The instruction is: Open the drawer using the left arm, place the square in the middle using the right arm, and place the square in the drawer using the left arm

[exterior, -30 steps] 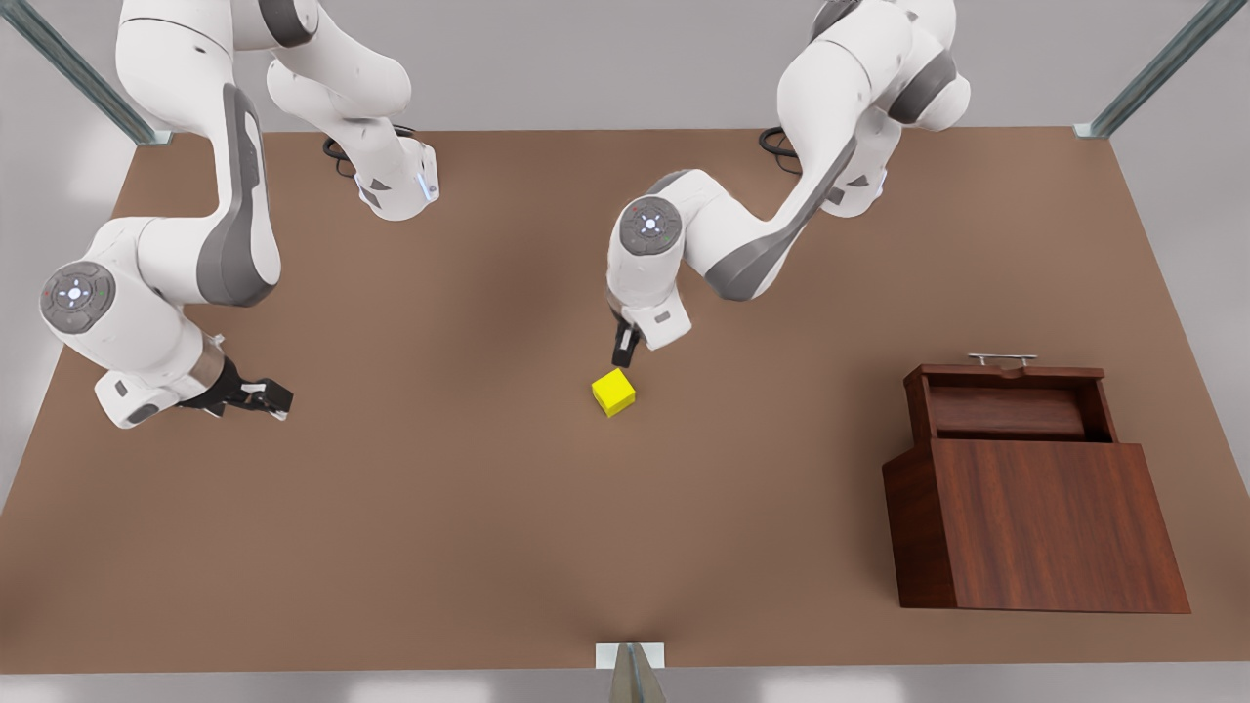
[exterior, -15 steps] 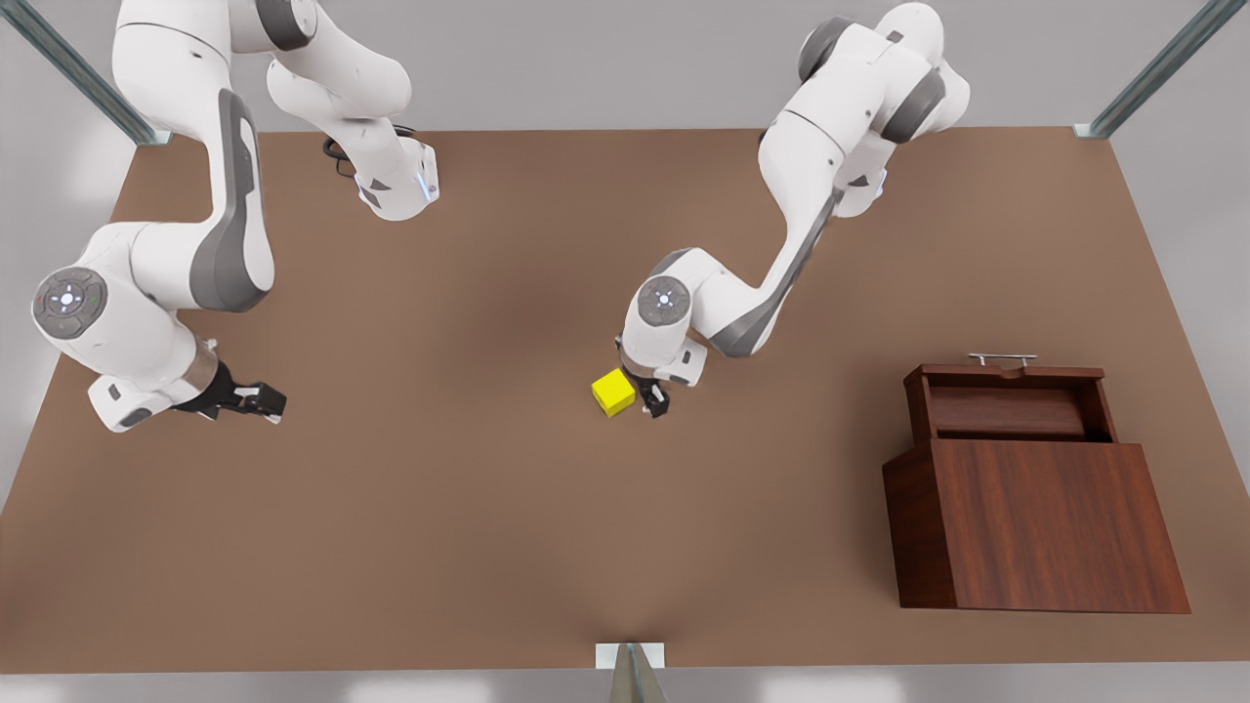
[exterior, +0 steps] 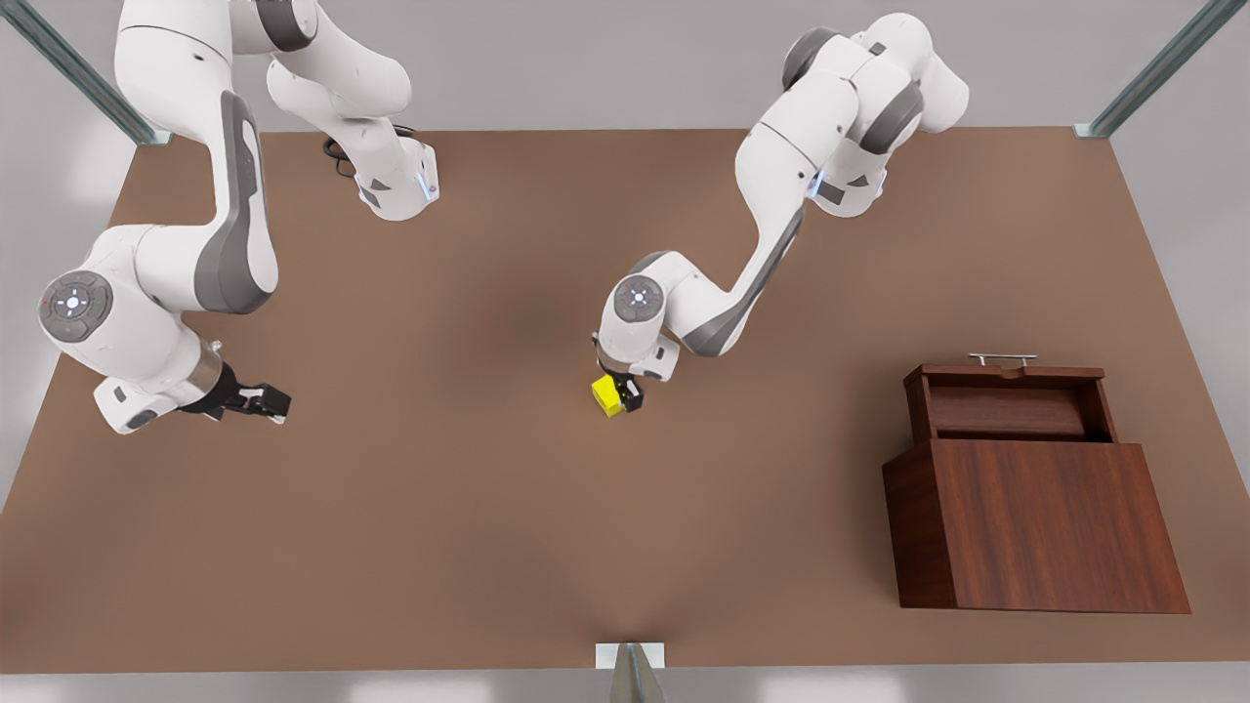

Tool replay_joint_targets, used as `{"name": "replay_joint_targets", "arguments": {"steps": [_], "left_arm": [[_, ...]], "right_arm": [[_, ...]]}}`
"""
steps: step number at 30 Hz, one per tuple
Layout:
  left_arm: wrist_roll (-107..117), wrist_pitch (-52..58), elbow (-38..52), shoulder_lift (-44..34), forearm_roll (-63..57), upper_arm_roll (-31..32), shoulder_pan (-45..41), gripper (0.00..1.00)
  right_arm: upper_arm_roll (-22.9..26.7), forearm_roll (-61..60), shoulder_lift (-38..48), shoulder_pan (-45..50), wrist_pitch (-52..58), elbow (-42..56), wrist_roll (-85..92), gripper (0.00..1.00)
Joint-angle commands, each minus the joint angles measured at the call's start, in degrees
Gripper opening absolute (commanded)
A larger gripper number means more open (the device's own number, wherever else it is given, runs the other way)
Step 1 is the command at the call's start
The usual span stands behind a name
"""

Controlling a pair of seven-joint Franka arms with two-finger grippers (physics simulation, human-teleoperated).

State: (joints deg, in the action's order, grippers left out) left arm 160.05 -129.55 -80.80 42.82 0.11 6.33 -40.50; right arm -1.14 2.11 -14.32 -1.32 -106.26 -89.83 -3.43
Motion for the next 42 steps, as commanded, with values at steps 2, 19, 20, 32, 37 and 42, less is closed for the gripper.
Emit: {"name": "replay_joint_targets", "arguments": {"steps": [2,19,20,32,37,42], "left_arm": [[0.0,-0.7,-0.1,0.9,-0.1,0.0,-0.4,1.00],[0.8,-4.5,-0.7,5.9,-0.3,0.0,-1.2,1.00],[0.8,-4.8,-0.7,6.3,-0.3,0.0,-1.2,1.00],[0.8,-6.5,-0.7,7.9,-0.9,-0.4,-1.5,0.97],[0.8,-6.9,-0.7,8.6,-1.2,-0.5,-1.9,0.76],[0.8,-6.9,-0.7,8.7,-1.2,-0.5,-1.9,0.73]], "right_arm": [[0.0,-0.1,-0.1,-0.1,0.0,0.1,0.0,1.00],[0.0,-0.2,-0.9,0.0,-1.1,0.4,0.0,1.00],[0.0,-0.2,-0.9,0.0,-1.1,0.4,0.0,1.00],[0.0,-0.3,-2.2,-0.1,-1.3,1.4,0.0,1.00],[0.0,-0.3,-2.2,-0.1,-1.3,1.4,0.0,1.00],[0.0,-0.3,-2.3,0.0,-1.3,1.3,0.0,1.00]]}}
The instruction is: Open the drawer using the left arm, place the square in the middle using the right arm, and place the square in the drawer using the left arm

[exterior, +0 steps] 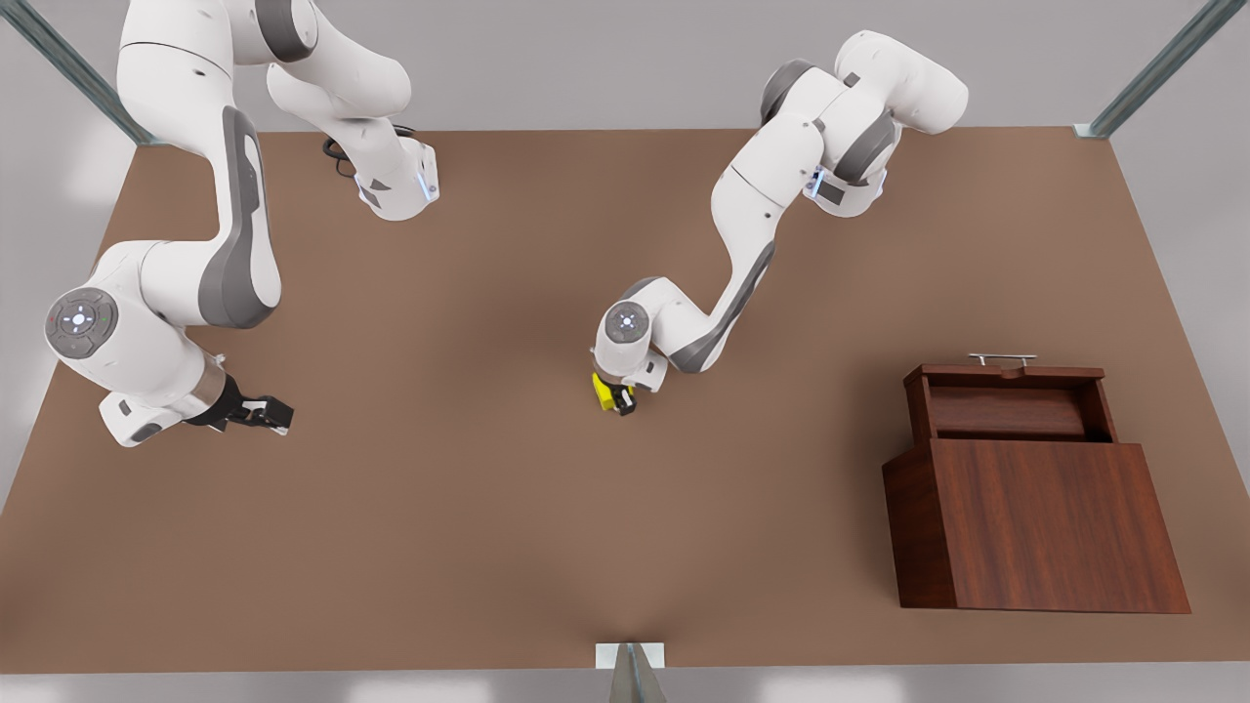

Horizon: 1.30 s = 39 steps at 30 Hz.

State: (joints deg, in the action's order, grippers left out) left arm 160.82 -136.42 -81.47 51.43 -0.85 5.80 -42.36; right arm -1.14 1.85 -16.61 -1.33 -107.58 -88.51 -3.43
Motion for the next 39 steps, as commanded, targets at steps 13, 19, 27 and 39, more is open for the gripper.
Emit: {"name": "replay_joint_targets", "arguments": {"steps": [13,19,27,39], "left_arm": [[-0.5,-1.0,-2.8,-2.8,-0.1,0.1,0.8,0.67],[-1.4,0.4,-7.1,-10.6,-0.2,0.0,2.9,0.67],[-30.2,25.1,-17.0,-37.3,0.2,0.0,24.6,0.67],[-61.8,32.1,-23.7,-45.1,-2.5,0.0,44.2,0.67]], "right_arm": [[0.0,0.0,-0.3,-0.1,-0.4,0.1,0.0,1.00],[0.0,0.0,-0.3,-0.2,-0.4,0.0,0.0,1.00],[0.0,-0.1,-0.3,-0.1,-0.4,0.0,0.0,1.00],[0.0,-0.1,-0.3,-0.1,-1.1,-0.1,0.0,1.00]]}}
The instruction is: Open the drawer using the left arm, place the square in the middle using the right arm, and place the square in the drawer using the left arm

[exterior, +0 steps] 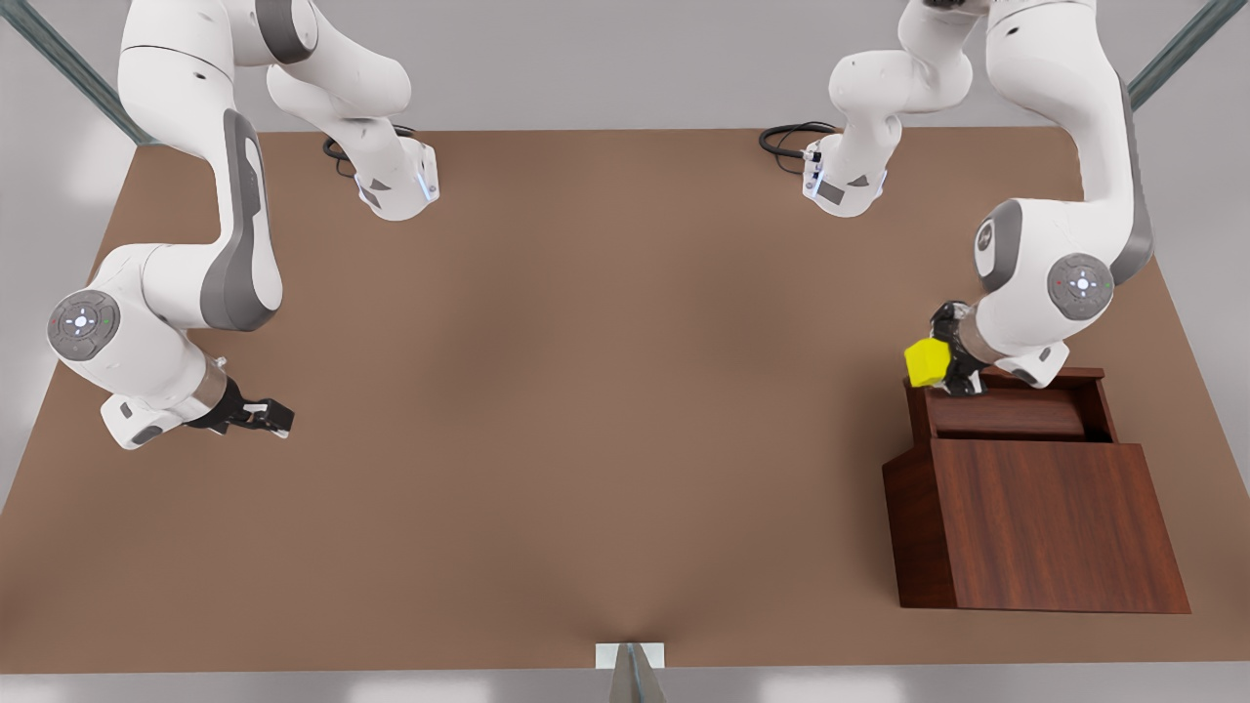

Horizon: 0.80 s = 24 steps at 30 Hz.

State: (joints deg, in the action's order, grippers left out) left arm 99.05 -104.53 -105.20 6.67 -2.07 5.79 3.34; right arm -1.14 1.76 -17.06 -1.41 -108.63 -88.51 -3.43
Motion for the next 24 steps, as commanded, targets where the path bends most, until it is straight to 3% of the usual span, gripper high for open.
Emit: {"name": "replay_joint_targets", "arguments": {"steps": [1,6,22,24], "left_arm": [[-0.1,-0.1,0.0,0.2,-2.1,0.0,0.2,0.67],[-5.6,-0.4,6.8,6.4,-5.5,0.0,4.8,0.67],[-8.9,-4.4,5.7,12.3,-10.0,-0.3,8.9,0.69],[-8.9,-4.4,5.7,12.5,-10.8,-0.3,9.0,0.96]], "right_arm": [[0.0,0.0,-0.2,0.0,0.1,0.0,0.0,1.00],[0.0,0.0,-0.2,0.0,0.0,0.0,0.0,1.00],[0.0,0.1,-0.3,0.5,0.0,0.2,-0.6,1.00],[-0.1,0.1,-0.3,0.5,0.7,1.1,-0.4,1.00]]}}
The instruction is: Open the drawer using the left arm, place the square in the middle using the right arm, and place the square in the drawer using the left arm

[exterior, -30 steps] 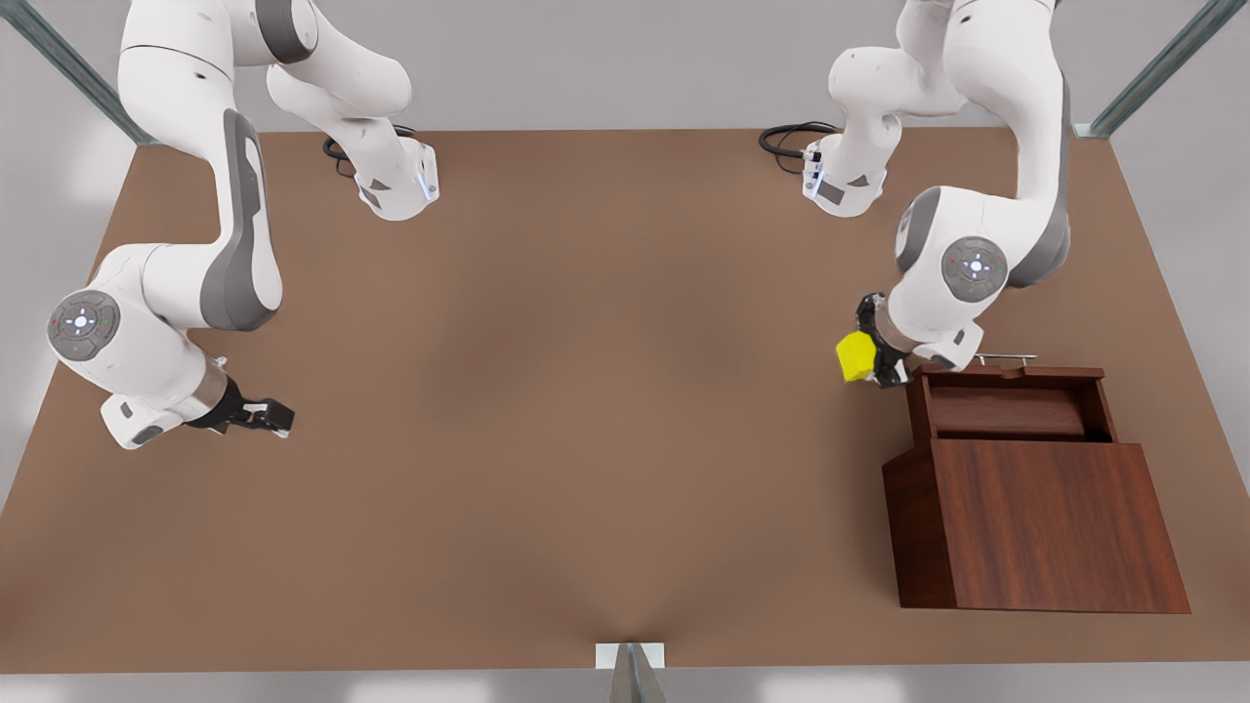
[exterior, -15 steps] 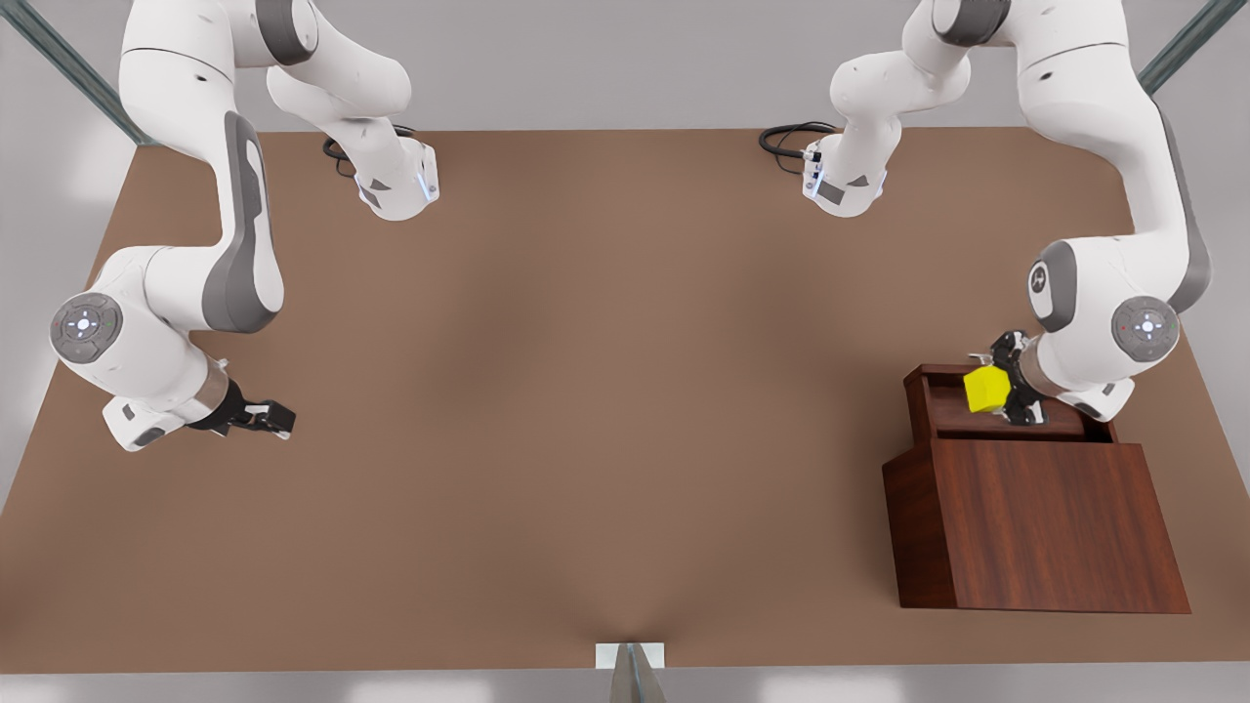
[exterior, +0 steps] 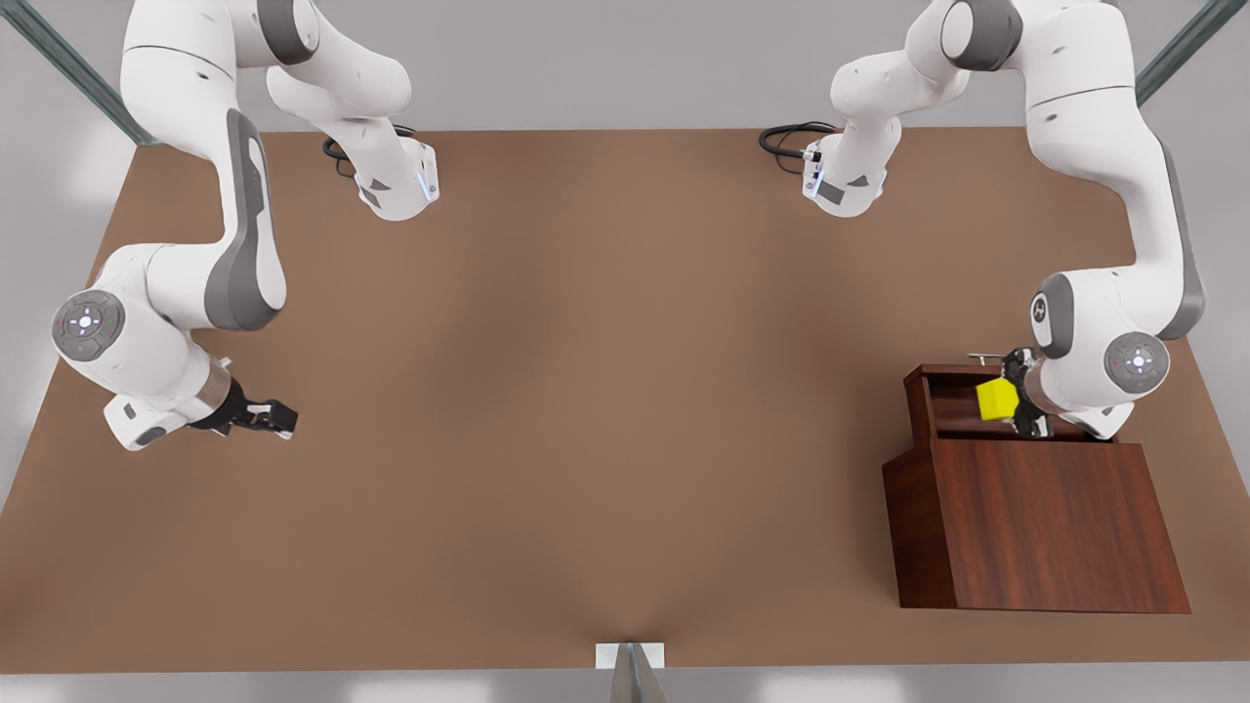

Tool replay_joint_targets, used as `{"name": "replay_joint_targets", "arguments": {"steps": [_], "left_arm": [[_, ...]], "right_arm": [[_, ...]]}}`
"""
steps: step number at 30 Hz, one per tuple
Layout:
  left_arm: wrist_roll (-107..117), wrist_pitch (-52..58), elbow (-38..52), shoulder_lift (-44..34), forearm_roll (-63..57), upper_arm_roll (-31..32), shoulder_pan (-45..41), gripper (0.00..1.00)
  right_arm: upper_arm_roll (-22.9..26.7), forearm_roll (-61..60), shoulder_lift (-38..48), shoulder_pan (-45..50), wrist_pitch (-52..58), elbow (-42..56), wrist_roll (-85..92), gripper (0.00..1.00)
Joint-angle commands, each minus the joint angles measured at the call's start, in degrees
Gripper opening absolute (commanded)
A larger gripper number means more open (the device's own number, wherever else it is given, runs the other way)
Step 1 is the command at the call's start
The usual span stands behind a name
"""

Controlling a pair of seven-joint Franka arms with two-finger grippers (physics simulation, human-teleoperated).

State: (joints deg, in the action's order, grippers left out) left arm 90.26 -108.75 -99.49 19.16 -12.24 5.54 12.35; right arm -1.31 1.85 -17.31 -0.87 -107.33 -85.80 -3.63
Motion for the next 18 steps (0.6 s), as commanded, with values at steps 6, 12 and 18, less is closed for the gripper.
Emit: {"name": "replay_joint_targets", "arguments": {"steps": [6,12,18], "left_arm": [[-0.5,3.1,2.2,-2.4,-0.7,0.2,0.0,1.00],[-83.4,27.7,22.1,-4.9,1.3,4.7,-12.0,1.00],[-85.2,27.8,22.2,-5.1,5.1,4.5,-13.7,1.00]], "right_arm": [[0.0,0.1,0.0,-0.1,1.7,2.7,0.0,1.00],[-0.2,0.3,0.0,0.1,1.8,2.1,-0.2,1.00],[-0.2,0.3,-0.2,0.1,1.0,2.1,-0.3,1.00]]}}
